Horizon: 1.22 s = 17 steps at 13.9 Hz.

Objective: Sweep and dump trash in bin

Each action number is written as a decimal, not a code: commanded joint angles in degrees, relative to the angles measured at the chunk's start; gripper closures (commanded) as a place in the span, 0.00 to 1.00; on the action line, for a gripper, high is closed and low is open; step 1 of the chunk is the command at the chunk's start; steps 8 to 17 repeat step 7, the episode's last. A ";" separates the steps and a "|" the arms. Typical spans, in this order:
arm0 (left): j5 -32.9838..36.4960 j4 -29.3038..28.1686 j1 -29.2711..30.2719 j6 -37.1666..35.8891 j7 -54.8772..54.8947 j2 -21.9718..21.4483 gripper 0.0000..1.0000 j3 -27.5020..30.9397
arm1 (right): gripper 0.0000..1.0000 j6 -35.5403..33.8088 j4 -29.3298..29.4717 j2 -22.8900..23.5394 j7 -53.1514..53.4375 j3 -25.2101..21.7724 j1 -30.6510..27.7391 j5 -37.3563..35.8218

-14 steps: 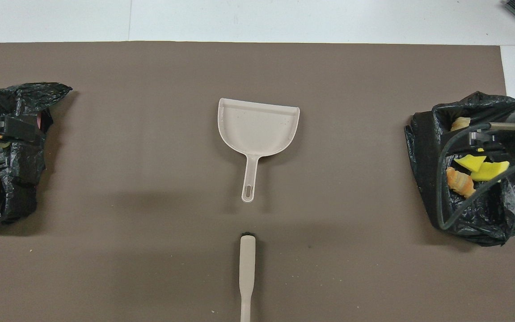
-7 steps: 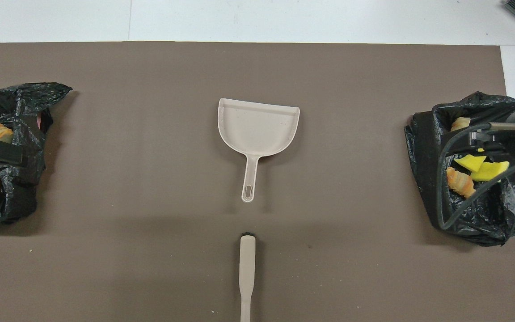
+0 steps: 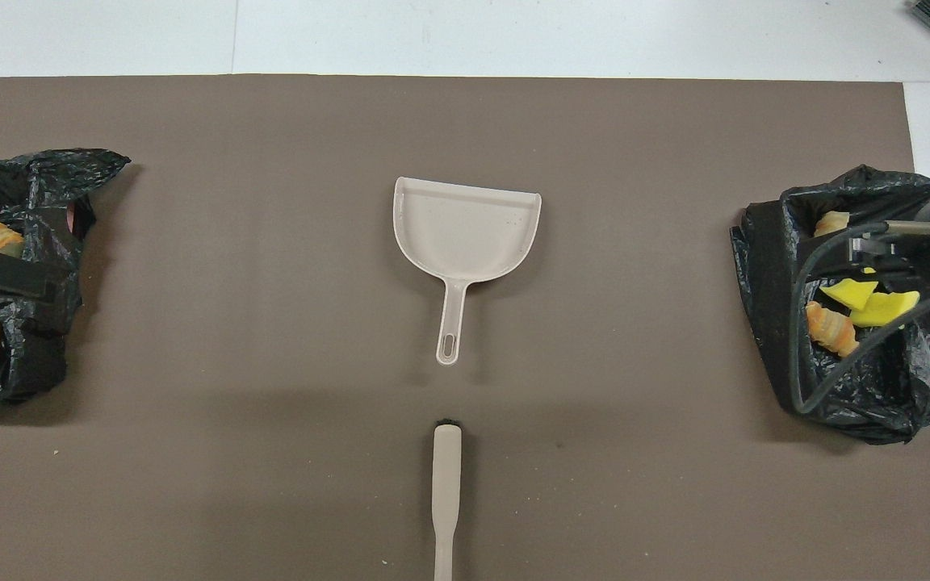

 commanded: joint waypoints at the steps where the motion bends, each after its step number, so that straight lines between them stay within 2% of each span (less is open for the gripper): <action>1: 1.19 -1.47 -0.61 1.13 -0.12 -1.06 0.00 0.25 | 0.00 -0.06 -1.13 -1.11 -1.04 0.30 -0.97 1.08; 17: 1.19 -1.74 -0.61 1.04 -0.12 -1.14 0.00 0.25 | 0.00 -0.23 -1.22 -1.20 -1.13 0.30 -0.97 0.99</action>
